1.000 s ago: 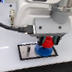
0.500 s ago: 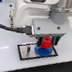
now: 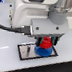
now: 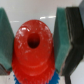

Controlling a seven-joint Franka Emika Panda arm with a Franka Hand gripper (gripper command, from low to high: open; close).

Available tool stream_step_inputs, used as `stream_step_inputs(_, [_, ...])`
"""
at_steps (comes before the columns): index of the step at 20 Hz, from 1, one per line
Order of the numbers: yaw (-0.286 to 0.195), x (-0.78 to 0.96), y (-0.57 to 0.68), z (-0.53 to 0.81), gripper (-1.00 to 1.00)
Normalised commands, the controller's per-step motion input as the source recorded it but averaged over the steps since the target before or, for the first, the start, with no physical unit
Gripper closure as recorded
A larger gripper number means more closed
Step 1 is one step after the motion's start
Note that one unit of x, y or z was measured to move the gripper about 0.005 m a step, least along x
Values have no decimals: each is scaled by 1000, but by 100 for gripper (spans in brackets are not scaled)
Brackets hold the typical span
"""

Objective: Insert the blue gear onto the right peg, followed by the red gear

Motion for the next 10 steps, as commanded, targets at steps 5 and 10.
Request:
stream_step_inputs(5, [0, 11, -31, -607, 100])
stream_step_inputs(10, [0, 65, 17, -103, 100])
